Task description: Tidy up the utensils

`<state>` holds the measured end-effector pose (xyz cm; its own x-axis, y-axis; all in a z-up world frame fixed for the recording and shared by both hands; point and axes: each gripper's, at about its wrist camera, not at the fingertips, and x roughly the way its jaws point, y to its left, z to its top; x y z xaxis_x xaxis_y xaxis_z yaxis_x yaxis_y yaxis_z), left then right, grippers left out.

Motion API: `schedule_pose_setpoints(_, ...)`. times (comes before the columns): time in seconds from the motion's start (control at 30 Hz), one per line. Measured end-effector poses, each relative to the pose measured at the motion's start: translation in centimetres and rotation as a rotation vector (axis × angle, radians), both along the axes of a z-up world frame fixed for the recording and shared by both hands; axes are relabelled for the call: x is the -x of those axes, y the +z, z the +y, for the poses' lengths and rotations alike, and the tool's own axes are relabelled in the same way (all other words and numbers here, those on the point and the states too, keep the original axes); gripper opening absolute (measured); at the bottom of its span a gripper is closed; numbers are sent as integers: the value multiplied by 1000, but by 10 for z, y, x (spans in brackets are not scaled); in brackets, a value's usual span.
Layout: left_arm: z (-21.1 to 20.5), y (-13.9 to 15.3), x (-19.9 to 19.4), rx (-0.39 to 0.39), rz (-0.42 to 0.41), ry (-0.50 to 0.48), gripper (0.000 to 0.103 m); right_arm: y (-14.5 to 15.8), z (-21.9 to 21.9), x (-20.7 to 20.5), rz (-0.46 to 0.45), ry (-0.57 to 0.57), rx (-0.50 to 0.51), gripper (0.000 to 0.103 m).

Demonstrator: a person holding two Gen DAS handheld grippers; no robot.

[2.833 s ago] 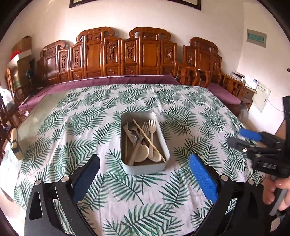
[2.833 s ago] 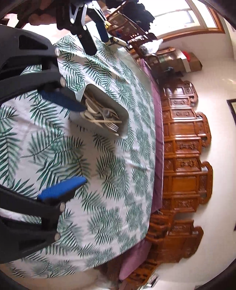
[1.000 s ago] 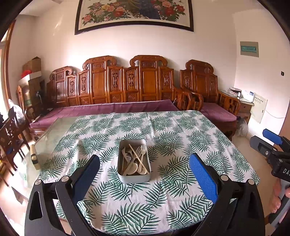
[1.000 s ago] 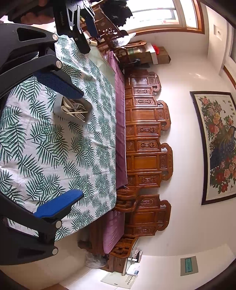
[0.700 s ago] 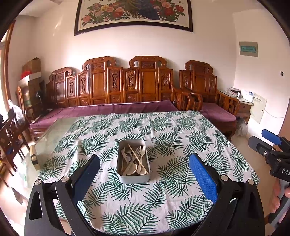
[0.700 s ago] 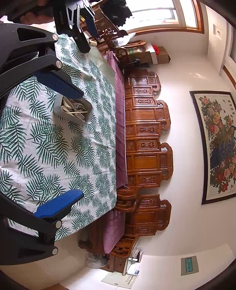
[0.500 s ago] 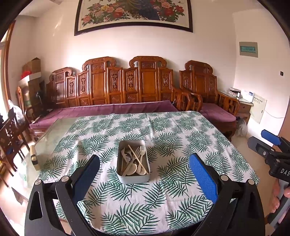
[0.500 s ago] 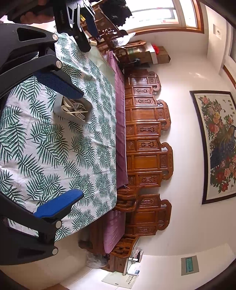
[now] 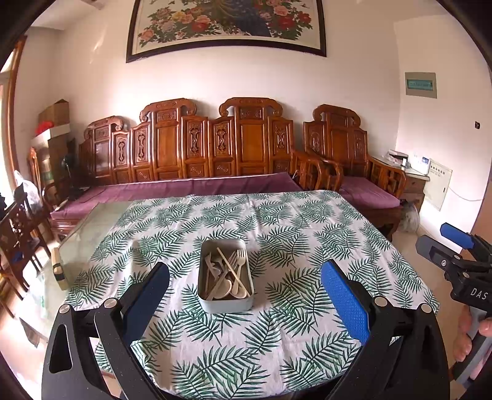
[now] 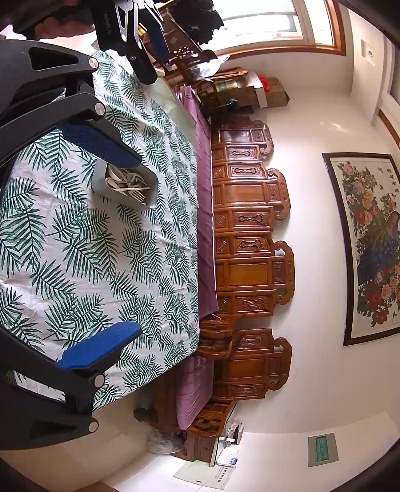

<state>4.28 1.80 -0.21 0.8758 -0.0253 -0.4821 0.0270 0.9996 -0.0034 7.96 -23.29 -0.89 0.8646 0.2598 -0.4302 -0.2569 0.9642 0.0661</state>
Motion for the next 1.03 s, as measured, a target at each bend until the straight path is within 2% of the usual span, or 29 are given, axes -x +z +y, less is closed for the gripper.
schedule_pose_setpoints(1.03, -1, -4, -2, 1, 9, 11, 95, -3, 2, 2, 3, 4, -7, 100)
